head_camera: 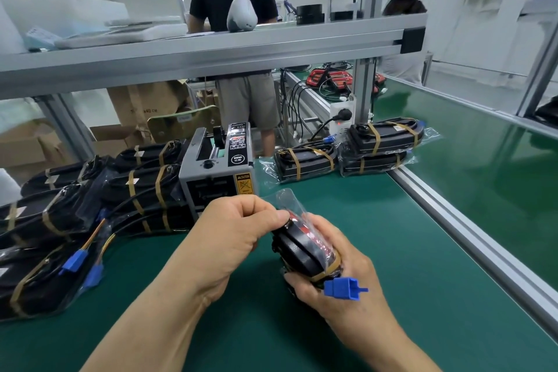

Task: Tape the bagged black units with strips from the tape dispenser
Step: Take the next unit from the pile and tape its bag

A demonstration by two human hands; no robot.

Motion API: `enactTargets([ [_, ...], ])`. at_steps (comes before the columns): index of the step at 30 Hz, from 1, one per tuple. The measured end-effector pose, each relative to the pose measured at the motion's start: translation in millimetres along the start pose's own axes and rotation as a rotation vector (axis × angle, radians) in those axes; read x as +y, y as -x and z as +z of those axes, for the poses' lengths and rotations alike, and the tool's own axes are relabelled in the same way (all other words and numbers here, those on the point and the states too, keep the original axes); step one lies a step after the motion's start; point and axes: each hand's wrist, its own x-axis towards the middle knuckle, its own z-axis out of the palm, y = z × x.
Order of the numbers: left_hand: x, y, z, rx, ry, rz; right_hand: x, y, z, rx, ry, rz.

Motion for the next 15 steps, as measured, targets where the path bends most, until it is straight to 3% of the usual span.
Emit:
enactTargets([
  [15, -3.1, -2.0, 3.8, 0.048, -0.041, 0.029, -4.0, 0.8, -0.6, 0.014, 0.032, -0.005],
])
